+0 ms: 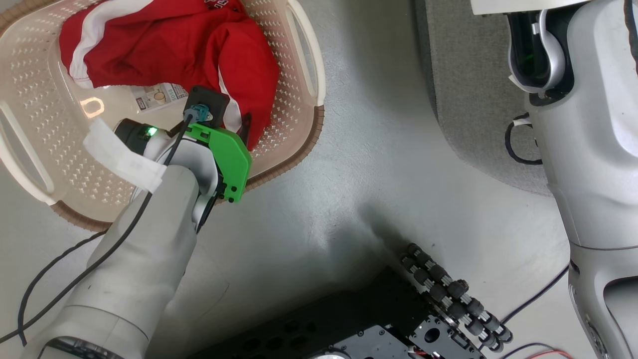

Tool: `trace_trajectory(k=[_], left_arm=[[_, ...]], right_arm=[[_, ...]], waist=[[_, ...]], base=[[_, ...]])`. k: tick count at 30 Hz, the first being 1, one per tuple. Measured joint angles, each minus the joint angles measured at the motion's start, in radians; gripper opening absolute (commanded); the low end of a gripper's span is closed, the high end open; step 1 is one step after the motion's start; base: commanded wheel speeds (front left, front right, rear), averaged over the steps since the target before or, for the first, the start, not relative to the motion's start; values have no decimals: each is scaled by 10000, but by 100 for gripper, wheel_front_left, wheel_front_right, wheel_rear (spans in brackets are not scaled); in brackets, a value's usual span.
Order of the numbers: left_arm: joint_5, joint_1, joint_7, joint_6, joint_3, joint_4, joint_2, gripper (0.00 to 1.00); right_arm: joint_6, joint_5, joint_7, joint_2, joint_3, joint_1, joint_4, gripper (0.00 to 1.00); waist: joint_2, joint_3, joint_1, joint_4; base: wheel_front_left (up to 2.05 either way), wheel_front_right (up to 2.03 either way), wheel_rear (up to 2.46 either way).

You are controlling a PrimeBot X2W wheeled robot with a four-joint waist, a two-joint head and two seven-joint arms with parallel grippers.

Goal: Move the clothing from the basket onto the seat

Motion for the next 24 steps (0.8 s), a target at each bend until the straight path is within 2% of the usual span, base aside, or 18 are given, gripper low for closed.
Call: trace_trajectory(k=[1, 2, 5, 6, 9, 18, 24], left_arm=[[-48, -7, -25, -6, -12, 0, 0, 100], [-102, -17, -56, -12, -31, 0, 0, 77], [-157, -84, -257, -98, -163, -17, -2, 27], [-171, -108, -328, -123, -207, -36, 0, 0], [-309, -156, -487, -265, -343, -127, 0, 0], [-855, -201, -934, -276, -500, -332, 0, 0], [-1124, -202, -1670, -397, -794, -593, 2, 0]], right_arm=[[0, -2, -2, 2, 6, -1, 6, 100], [0, -4, -2, 2, 10, -2, 17, 100], [0, -15, -2, 12, 17, -5, 65, 100], [0, -15, -21, 17, 19, -6, 86, 100], [2, -15, -79, 40, 42, -7, 119, 100], [6, -15, -90, 56, 58, -9, 236, 100], [13, -113, -165, 33, 17, 4, 669, 100]], waist=[[0, 1, 0, 0], [0, 3, 0, -1], [0, 5, 0, -7], [0, 3, 0, -12], [0, -6, 0, -31], [0, -50, 0, -60], [0, -352, 0, 45]], base=[[0, 0, 0], [0, 0, 0], [0, 0, 0], [0, 0, 0], [0, 0, 0], [0, 0, 0], [0, 0, 0]])
